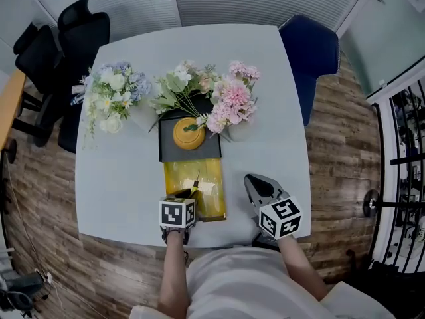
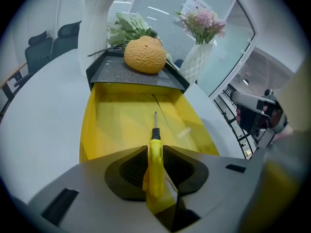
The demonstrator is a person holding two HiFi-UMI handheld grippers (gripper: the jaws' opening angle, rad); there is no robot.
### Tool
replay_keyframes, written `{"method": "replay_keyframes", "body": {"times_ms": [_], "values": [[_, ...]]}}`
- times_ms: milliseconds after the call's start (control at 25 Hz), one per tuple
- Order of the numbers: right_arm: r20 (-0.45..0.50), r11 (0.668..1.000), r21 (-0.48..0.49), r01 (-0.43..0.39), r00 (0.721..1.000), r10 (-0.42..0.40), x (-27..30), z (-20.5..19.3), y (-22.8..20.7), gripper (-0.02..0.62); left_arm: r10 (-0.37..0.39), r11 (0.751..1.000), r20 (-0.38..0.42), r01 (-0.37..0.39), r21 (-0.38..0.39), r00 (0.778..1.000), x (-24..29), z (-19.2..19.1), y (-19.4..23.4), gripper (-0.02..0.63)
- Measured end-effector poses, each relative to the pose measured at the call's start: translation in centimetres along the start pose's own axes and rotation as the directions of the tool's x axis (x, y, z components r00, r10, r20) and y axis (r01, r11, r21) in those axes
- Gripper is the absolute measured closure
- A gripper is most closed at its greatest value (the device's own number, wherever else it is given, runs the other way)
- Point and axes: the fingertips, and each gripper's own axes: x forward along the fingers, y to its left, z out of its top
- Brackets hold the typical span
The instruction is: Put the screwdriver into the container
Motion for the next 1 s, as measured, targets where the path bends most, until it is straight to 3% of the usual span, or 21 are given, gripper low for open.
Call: {"method": "replay_keyframes", "body": {"times_ms": [320,600,800,1000], "values": [[0.02,1.0,-0.013,0.003,1.0,-0.002,-0.8,0.5,0.6,0.58,0.008,1.0,0.056,-0.008,-0.001,0.998,-1.1,0.4,0.1,0.502],[0.036,0.999,-0.036,-0.003,0.999,0.005,-1.6,0.9,1.6,0.58,0.006,1.0,0.173,-0.011,0.025,0.985,-3.4,2.0,-0.5,0.502],[0.054,0.998,-0.061,-0.013,0.998,0.016,-2.1,1.5,2.4,0.58,-0.005,0.998,0.297,-0.013,0.058,0.955,-6.1,3.7,-1.4,0.517],[0.075,0.996,-0.086,-0.02,0.997,0.026,-2.9,2.0,3.5,0.58,-0.041,0.995,0.435,-0.004,0.102,0.899,-9.5,5.6,-3.0,0.572]]}}
